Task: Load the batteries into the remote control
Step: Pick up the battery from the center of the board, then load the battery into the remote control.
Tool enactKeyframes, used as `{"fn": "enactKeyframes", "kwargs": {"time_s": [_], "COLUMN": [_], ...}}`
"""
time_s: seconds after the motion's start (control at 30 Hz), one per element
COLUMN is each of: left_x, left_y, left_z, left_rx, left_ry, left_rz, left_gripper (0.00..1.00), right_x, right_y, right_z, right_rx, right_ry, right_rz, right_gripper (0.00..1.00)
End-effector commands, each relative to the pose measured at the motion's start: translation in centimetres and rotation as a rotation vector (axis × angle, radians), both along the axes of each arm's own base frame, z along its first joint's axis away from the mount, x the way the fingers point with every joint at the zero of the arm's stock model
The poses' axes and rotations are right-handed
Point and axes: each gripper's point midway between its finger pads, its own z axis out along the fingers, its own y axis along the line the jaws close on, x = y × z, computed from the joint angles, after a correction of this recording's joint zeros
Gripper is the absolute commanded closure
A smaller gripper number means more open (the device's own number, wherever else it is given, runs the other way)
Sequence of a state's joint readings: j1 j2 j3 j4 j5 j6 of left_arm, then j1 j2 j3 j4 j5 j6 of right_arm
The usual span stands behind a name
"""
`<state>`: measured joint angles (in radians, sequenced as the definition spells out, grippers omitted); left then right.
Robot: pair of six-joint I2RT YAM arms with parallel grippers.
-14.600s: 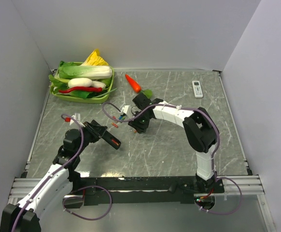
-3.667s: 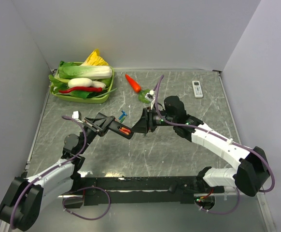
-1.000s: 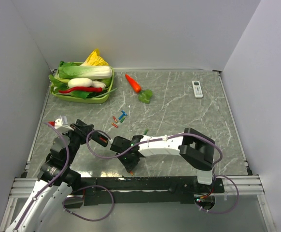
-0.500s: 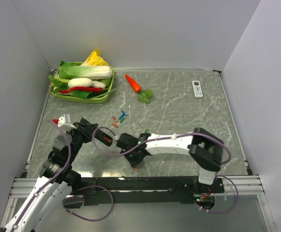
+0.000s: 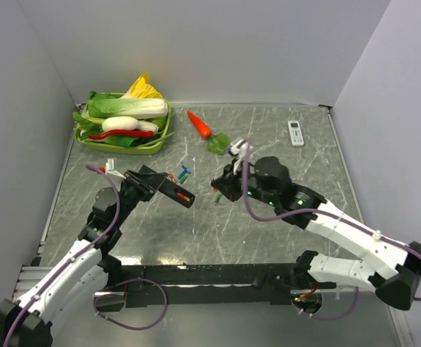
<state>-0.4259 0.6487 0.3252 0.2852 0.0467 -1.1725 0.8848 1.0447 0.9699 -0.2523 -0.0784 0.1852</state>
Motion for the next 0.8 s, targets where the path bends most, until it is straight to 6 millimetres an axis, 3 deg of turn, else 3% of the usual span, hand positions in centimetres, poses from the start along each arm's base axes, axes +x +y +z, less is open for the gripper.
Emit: {"fn": "enactKeyframes", "kwargs": {"time_s": [0.0, 0.23, 0.33, 0.5, 0.67, 0.77], "left_x": [-0.3, -0.4, -0.6, -0.2, 0.0, 0.3], "left_y": [-1.9, -4.2, -4.9, -5.3, -5.6, -5.8], "left_z": [6.0, 8.0, 8.8, 9.3, 10.6, 10.4], "left_rx": [-0.228, -0.432, -0.466, -0.462, -0.451, -0.439], "left_ry": [-0.117, -0.074, -0.088, -0.094, -0.125, -0.107], "left_rz": [-0.109, -0.264, -0.314, -0.339, -0.362, -0.371], "left_gripper": [0.98, 0.98, 0.98, 0.98, 0.98, 0.98], "right_x": [0.5, -0.2, -0.2, -0.9, -1.3, -1.8], "right_y": [0.5, 1.7, 1.9, 2.6, 3.6, 4.0], "right_z": [4.0, 8.2, 8.7, 9.2, 8.0, 7.9], "right_rx": [0.175, 0.351, 0.387, 0.406, 0.372, 0.363], "right_ry": [-0.199, -0.327, -0.376, -0.415, -0.416, -0.433], "right_rz": [0.032, 0.103, 0.115, 0.173, 0.247, 0.291], "right_gripper": [1.00, 1.00, 1.00, 1.00, 1.00, 1.00]}}
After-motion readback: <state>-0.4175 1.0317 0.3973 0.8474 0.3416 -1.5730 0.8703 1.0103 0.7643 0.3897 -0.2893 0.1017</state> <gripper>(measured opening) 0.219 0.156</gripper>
